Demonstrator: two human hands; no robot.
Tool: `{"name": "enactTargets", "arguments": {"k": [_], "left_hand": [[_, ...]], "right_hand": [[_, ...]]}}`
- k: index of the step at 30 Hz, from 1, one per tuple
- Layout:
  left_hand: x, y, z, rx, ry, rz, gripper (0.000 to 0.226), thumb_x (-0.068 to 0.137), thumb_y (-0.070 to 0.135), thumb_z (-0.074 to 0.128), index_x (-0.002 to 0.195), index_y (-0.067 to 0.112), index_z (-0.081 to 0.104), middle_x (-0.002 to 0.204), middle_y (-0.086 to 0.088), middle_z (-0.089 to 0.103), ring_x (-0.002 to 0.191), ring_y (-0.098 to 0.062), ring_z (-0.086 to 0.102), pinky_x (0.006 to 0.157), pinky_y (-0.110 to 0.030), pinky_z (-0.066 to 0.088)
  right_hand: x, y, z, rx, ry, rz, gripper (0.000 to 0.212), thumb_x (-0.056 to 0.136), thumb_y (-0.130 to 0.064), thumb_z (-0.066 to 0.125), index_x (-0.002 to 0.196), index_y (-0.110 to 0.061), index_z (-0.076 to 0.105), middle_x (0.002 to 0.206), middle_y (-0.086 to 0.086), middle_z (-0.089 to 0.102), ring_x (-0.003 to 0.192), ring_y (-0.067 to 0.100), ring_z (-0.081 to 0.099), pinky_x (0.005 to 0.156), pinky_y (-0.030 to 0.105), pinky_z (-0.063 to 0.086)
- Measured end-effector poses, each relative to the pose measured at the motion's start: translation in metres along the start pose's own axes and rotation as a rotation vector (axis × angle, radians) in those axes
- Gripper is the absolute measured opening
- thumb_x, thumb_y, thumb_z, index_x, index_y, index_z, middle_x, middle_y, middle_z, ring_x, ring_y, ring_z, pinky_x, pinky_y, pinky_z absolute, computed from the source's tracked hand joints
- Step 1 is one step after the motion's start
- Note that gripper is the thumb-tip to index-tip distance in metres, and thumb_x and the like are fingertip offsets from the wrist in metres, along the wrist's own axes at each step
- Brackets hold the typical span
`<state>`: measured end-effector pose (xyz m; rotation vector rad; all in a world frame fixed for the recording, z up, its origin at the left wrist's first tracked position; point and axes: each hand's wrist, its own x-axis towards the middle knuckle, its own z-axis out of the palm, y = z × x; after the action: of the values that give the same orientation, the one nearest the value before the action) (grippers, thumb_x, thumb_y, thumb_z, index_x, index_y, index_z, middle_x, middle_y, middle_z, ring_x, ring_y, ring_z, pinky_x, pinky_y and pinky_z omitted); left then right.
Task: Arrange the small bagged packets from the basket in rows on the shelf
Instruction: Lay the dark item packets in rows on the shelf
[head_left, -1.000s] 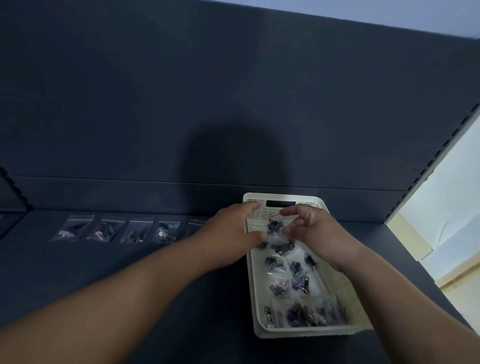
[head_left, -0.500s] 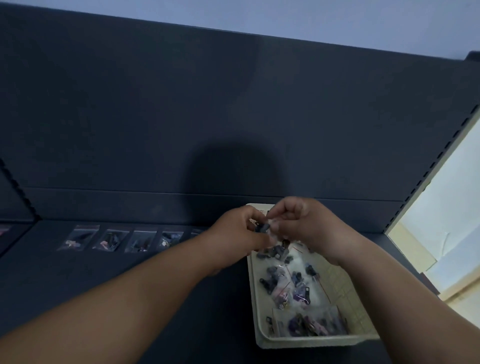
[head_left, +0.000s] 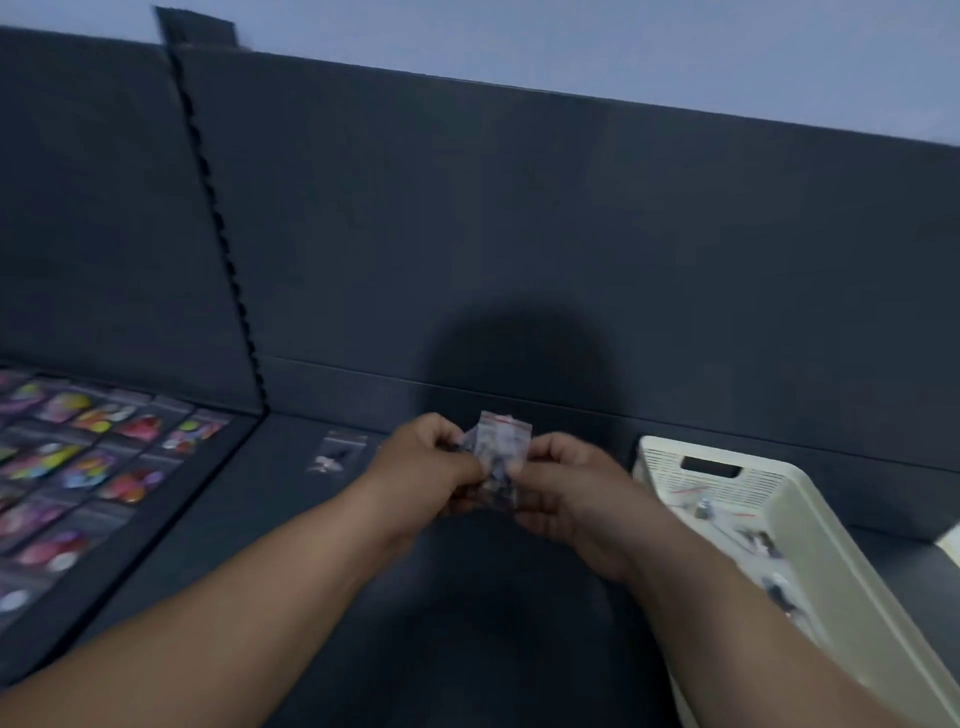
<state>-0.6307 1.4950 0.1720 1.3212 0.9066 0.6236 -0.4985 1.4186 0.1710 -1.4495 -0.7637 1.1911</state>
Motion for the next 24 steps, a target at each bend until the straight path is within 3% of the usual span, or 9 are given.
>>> {"name": "enactTargets", "arguments": {"k": [3,9,16,21,24], "left_hand": [[-0.007,-0.012,-0.046,0.028,0.038,-0.054,0.024,0.082,-0.008,0.058,0.081,0.012,0.045,0.067,-0.012,0.056,0.052,-0.017,0.053,0.049,-0.024,0.044],[-0.005,-0.029,-0.138,0.075,0.165,-0.154,0.018,0.084,0.006,0.066,0.080,0.011,0.050,0.063,-0.011,0.060,0.050,-0.016,0.054,0.044,-0.021,0.036],[0.012,-0.034,-0.197,0.037,0.159,-0.223,0.009,0.088,0.006,0.057,0.082,0.011,0.053,0.062,-0.010,0.061,0.053,-0.016,0.058,0.050,-0.024,0.043],[0.018,-0.038,-0.215,0.055,0.107,-0.233,0.005,0.090,0.011,0.058,0.086,0.011,0.055,0.070,-0.011,0.065,0.061,-0.017,0.061,0.055,-0.027,0.047],[0.020,-0.039,-0.222,0.064,0.085,-0.236,0.006,0.090,0.010,0.057,0.085,0.010,0.054,0.073,-0.011,0.064,0.062,-0.017,0.061,0.056,-0.027,0.047]], "right_hand": [[0.011,0.018,0.045,-0.089,0.000,0.034,0.015,0.086,0.001,0.059,0.080,-0.012,0.053,0.065,0.006,0.061,0.056,0.012,0.055,0.051,0.021,0.044],[0.039,0.051,0.113,-0.181,0.013,0.163,0.015,0.086,-0.007,0.062,0.077,-0.015,0.054,0.062,0.004,0.062,0.055,0.010,0.056,0.051,0.020,0.043],[0.066,0.068,0.168,-0.292,0.055,0.189,0.018,0.086,-0.006,0.060,0.072,-0.016,0.053,0.061,0.005,0.061,0.056,0.013,0.056,0.050,0.020,0.044],[0.066,0.075,0.177,-1.003,0.279,-0.005,0.018,0.080,-0.029,0.065,0.075,-0.021,0.050,0.075,-0.005,0.059,0.070,0.015,0.054,0.055,0.026,0.038],[0.054,0.078,0.174,-1.113,0.233,-0.306,0.003,0.086,-0.022,0.053,0.087,-0.023,0.056,0.091,-0.004,0.057,0.085,0.017,0.053,0.068,0.024,0.040]]}}
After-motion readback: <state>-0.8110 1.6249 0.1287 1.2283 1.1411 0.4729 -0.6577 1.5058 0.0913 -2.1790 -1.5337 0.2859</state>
